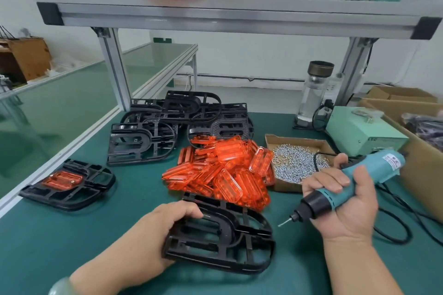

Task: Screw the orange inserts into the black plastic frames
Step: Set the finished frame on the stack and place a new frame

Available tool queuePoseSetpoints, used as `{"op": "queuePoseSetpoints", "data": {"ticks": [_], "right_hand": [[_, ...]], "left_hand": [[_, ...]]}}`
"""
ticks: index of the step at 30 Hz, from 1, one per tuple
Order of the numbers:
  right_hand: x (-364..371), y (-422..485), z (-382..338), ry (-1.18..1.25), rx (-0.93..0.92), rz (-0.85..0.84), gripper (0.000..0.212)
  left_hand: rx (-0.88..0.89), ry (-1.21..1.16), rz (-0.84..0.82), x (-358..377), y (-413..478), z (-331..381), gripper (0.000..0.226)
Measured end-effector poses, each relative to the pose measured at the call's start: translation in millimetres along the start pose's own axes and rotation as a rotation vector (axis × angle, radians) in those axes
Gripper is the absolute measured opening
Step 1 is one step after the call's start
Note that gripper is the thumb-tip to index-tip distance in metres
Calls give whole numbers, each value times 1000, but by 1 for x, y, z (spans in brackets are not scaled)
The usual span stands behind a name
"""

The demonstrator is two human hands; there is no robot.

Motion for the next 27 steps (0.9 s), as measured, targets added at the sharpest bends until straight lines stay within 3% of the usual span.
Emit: {"op": "queuePoseSetpoints", "data": {"ticks": [2, 4, 8, 12, 15, 17, 19, 27], "right_hand": [[-1, 0, 0, 9, -1, 9, 50], [0, 1, 1, 18, 1, 13, 52], [-1, 1, 0, 30, 4, 11, 51], [-2, 1, 0, 33, 11, 6, 47], [-3, 1, 2, 38, 16, 17, 33], [-4, 1, 3, 21, 12, 34, 18], [-4, 0, 3, -5, 12, 48, 17], [-3, 0, 4, -24, 7, 60, 18]], "left_hand": [[131, 326, -36, -4, -10, -4, 56], [146, 577, -39, -7, -20, -7, 85], [118, 755, -17, -4, -23, -3, 91], [120, 703, 132, -6, -27, 7, 82], [283, 572, 169, -10, -27, 23, 41], [266, 468, -22, -3, -23, 27, 64], [219, 472, -147, 6, -16, 26, 85], [206, 509, -43, 31, -12, 27, 85]]}}
Point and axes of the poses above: each hand's wrist, its own y-axis towards the middle knuckle, its own x-axis out of the palm, z = x × y, the point moved 1 cm from there along y, towards the middle knuckle, and after that the axes turned 14 degrees about -z, right-handed, at the moved point
